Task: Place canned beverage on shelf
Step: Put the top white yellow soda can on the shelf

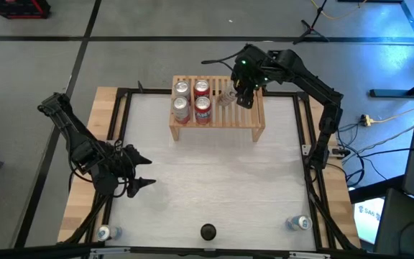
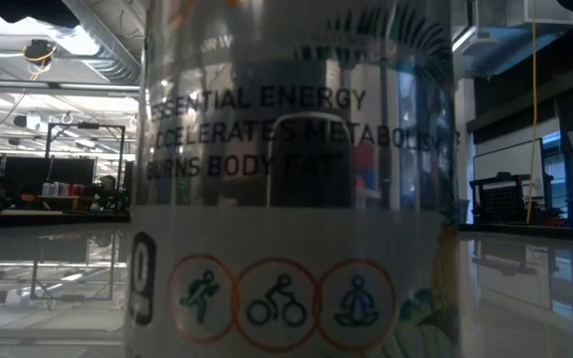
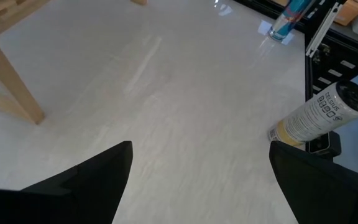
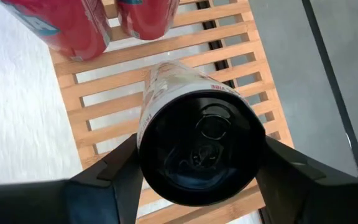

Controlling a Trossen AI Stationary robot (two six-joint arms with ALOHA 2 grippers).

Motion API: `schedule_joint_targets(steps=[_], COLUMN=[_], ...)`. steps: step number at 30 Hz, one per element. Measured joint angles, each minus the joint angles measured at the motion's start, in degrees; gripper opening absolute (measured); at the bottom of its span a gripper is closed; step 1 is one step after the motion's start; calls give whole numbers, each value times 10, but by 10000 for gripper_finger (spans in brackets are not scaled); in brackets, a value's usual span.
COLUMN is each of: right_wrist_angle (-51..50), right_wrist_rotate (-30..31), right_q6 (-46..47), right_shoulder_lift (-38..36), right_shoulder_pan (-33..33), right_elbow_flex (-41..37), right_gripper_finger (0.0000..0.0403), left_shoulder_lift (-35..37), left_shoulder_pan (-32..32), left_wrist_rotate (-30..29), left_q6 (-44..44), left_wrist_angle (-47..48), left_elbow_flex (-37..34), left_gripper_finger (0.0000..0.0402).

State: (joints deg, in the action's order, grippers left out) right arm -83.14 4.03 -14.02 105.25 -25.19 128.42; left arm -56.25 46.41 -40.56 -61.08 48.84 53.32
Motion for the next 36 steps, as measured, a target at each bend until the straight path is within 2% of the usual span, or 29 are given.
schedule_joint_targets(steps=[17, 26, 36], right_wrist_angle=[-14, 33, 43], right_wrist_rotate=[0, -21, -23], right_q6=[3, 3, 3], right_shoulder_lift=[-1, 6, 18], right_shoulder_pan=[0, 0, 1], right_elbow_flex=[0, 0, 0], right_gripper_finger=[240, 256, 250], left_shoulder_lift=[0, 0, 0], left_shoulder_pan=[0, 0, 0], left_wrist_rotate=[0, 0, 0], left_q6=[1, 1, 1], left_wrist_angle=[-1, -1, -1], left_elbow_flex=[0, 0, 0], left_gripper_finger=[369, 369, 369])
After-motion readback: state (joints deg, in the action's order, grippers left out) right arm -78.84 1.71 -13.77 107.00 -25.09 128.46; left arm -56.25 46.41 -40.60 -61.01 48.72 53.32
